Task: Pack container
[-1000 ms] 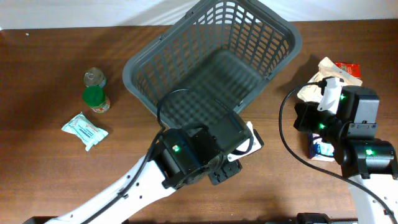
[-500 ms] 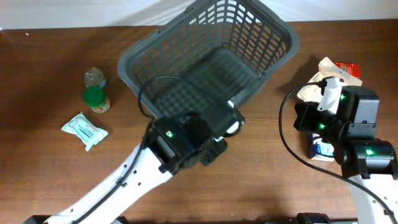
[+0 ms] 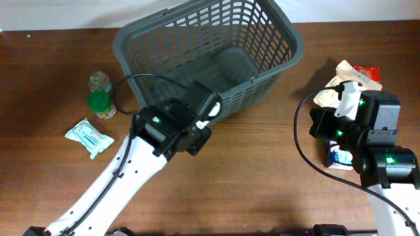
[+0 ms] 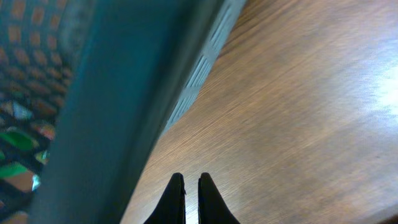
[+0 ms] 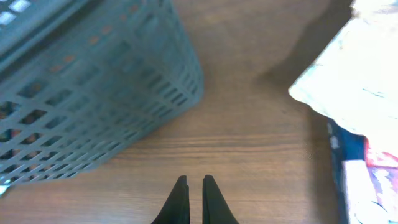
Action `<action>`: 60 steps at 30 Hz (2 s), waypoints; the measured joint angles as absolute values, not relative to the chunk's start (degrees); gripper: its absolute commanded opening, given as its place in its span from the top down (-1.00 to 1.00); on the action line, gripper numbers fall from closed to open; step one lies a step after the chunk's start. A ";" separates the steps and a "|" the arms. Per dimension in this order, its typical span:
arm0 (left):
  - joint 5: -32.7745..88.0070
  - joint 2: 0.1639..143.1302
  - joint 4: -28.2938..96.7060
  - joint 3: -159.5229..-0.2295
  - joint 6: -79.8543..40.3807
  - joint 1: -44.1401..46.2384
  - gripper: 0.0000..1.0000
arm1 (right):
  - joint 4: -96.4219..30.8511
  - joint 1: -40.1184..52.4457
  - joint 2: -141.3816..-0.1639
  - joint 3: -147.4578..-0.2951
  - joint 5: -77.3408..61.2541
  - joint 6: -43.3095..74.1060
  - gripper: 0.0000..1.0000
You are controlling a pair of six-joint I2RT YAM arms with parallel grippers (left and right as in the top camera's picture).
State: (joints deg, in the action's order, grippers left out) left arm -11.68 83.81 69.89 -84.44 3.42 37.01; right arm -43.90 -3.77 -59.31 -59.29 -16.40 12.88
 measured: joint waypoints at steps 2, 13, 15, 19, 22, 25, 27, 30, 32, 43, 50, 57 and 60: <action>-12.16 83.81 69.87 -84.25 3.42 35.86 0.96 | -42.76 -3.77 -59.31 -60.14 -17.96 12.84 0.93; -8.80 78.48 67.53 -83.99 -0.12 35.59 0.96 | -27.92 1.45 -60.16 -71.42 -26.00 10.90 0.93; -8.45 75.44 66.67 -83.99 -1.17 35.59 0.96 | -26.26 3.84 -62.39 -72.36 -26.55 10.37 0.93; -8.32 67.99 65.04 -83.99 -3.14 35.59 0.96 | -25.28 8.21 -71.26 -75.57 -26.89 9.85 0.93; -8.32 62.04 64.88 -83.99 -4.71 35.59 0.96 | -28.64 10.76 -81.23 -81.30 -25.87 8.82 0.93; -8.21 59.22 65.54 -83.99 -5.54 35.59 0.96 | -33.56 11.29 -87.22 -88.73 -25.08 8.62 0.93; -8.14 57.98 66.28 -83.99 -5.80 35.59 0.96 | -38.52 11.31 -91.70 -95.88 -23.75 8.27 0.93; -8.10 56.97 67.46 -83.99 -5.91 35.59 0.96 | -44.93 11.33 -96.25 -104.47 -21.39 7.38 0.93; -8.08 56.88 67.96 -83.99 -6.02 35.59 0.96 | -49.93 11.42 -98.83 -109.71 -18.81 7.01 0.93; -7.92 56.95 67.96 -83.99 -6.35 35.59 0.96 | -60.12 11.46 -105.36 -114.78 -11.79 5.39 0.93; -7.92 56.95 67.99 -83.99 -6.35 35.59 0.96 | -64.82 11.49 -106.04 -114.78 -8.80 5.37 0.93; -7.92 56.95 67.99 -83.99 -6.37 35.59 0.96 | -69.71 11.57 -106.04 -115.92 -8.12 5.37 0.93; -7.92 56.95 67.99 -83.99 -6.37 35.59 0.96 | -71.31 11.64 -106.04 -115.94 -7.97 5.82 0.93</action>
State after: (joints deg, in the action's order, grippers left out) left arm -7.92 56.95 67.99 -83.99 -6.37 35.59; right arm -71.31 11.64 -106.04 -115.94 -7.97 5.82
